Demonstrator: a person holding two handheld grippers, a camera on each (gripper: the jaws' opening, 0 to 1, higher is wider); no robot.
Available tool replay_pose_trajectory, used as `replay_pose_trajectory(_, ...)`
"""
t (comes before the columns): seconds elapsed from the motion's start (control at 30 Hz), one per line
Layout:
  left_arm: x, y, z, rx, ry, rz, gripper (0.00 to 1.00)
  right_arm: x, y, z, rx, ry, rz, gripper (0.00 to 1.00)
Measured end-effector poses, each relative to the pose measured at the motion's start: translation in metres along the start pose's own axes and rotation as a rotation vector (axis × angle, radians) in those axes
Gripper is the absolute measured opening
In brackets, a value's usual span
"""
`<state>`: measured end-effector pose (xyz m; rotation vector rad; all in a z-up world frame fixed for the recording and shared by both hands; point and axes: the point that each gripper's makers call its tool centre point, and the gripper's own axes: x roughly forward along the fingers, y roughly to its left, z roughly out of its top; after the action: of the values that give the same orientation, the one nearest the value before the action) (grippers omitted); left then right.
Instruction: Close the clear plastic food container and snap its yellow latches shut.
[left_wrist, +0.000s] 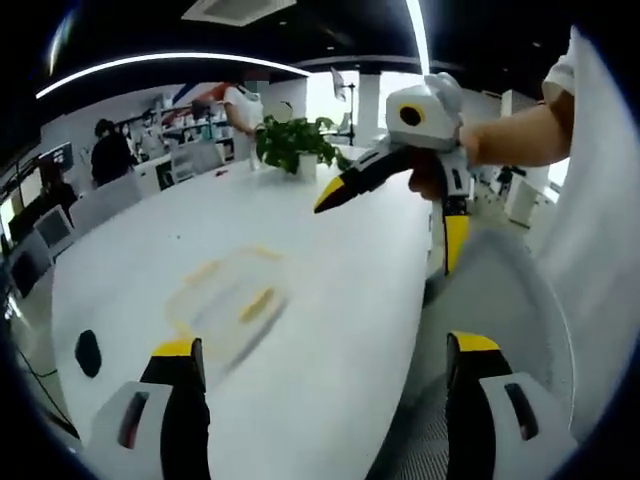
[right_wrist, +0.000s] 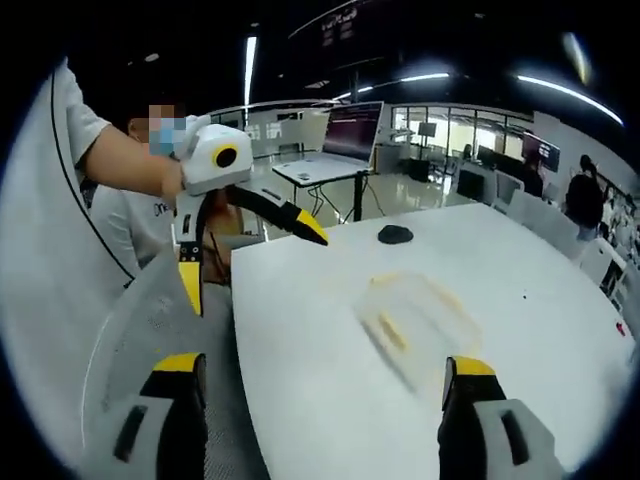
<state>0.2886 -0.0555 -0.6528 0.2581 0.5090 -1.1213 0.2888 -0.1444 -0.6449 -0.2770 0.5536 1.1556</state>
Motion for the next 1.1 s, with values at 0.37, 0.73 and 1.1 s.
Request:
replay_pose_trajectory(0.37, -0.008, -0.016, -0.007, -0.065, -0.02, 0.053, 0.99, -0.014, 0.023, -0.017, 0.085, -0.046, -0.019, 0.99)
replay_pose_trajectory(0.73, -0.012, -0.025, -0.022, -0.133, 0.004, 0.102, 0.99, -0.016, 0.042, -0.035, 0.124, -0.012, -0.03, 0.99)
replay_pose_trajectory(1.1, -0.012, -0.04, -0.033, -0.142, 0.016, 0.096, 0.99, -0.017, 0.054, -0.042, 0.154, -0.013, -0.037, 0.99)
